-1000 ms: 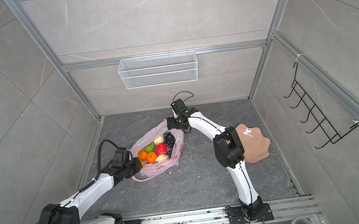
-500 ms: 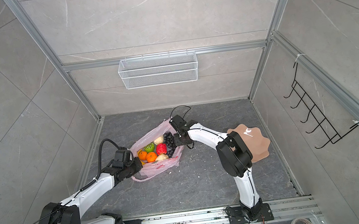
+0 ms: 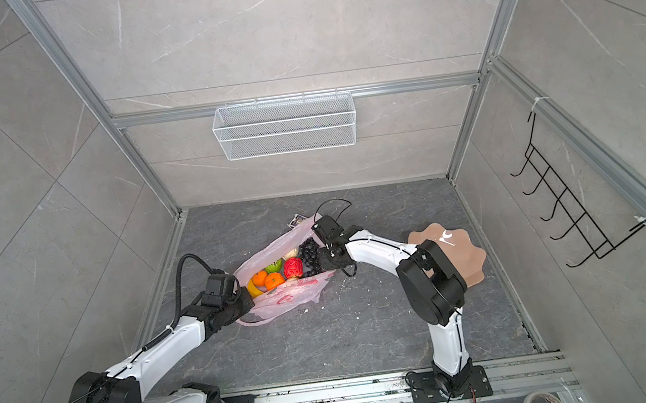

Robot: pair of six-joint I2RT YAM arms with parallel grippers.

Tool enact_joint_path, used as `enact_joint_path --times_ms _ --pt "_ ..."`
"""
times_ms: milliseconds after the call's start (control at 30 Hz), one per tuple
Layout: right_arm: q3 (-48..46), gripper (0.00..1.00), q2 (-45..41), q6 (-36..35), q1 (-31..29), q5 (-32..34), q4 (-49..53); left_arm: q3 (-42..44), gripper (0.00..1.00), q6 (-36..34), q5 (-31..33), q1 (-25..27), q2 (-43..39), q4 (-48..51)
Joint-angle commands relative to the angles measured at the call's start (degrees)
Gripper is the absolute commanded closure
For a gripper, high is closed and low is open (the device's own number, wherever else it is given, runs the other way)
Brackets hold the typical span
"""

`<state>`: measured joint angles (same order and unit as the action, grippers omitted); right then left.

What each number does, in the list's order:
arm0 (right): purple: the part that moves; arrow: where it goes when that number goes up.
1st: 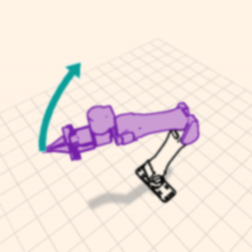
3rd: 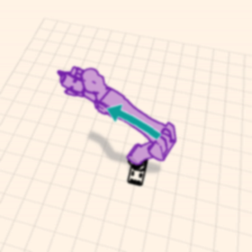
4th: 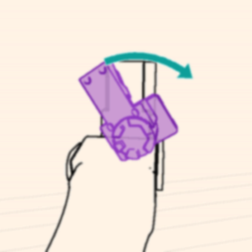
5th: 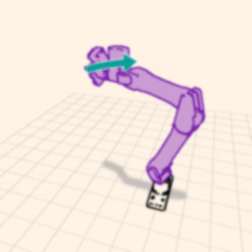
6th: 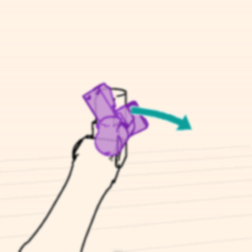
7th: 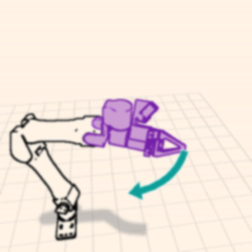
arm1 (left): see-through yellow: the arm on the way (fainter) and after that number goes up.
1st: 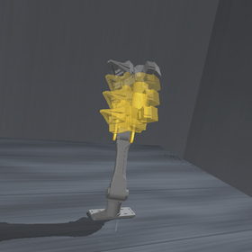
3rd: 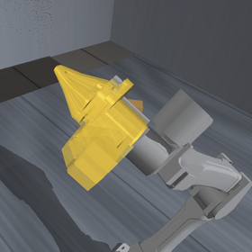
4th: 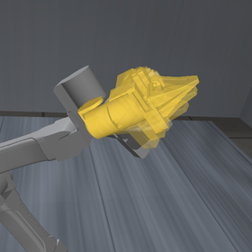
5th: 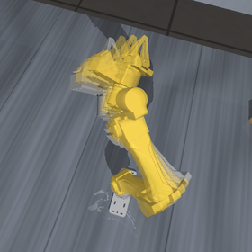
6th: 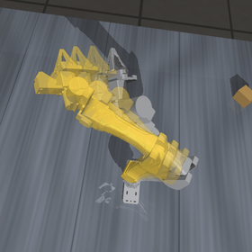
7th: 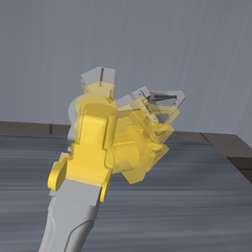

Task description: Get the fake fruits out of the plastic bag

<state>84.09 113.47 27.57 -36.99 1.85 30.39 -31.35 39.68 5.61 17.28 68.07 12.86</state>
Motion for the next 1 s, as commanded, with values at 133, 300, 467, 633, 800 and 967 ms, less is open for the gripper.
enact_joint_path --times_ms 133,300,467,633,800,967 --pt "14.96 0.84 10.05 -1.05 -4.76 -5.81 -0.56 1.99 1.0 4.17 7.59 -7.06 -11.11 7.55" --pt "33.08 0.84 19.89 -3.01 -8.0 -7.91 5.5 3.63 1.0 4.65 6.13 -14.46 -17.71 8.57" --pt "48.04 0.85 27.38 -3.89 -8.62 -5.75 13.81 2.85 1.0 0.4 -5.02 -14.21 -12.38 1.74" --pt "50.36 0.85 28.63 -5.07 -7.18 -3.98 14.91 1.14 1.0 -2.21 -9.15 -9.9 -4.12 -2.88" --pt "49.74 0.85 28.52 -5.16 -4.85 -3.71 14.7 0.13 1.0 -2.58 -8.02 -8.68 0.92 -5.52" --pt "44.05 0.85 26.1 -4.27 -3.16 -2.64 12.32 -2.01 1.0 -4.26 -5.9 -8.66 4.21 -7.49"
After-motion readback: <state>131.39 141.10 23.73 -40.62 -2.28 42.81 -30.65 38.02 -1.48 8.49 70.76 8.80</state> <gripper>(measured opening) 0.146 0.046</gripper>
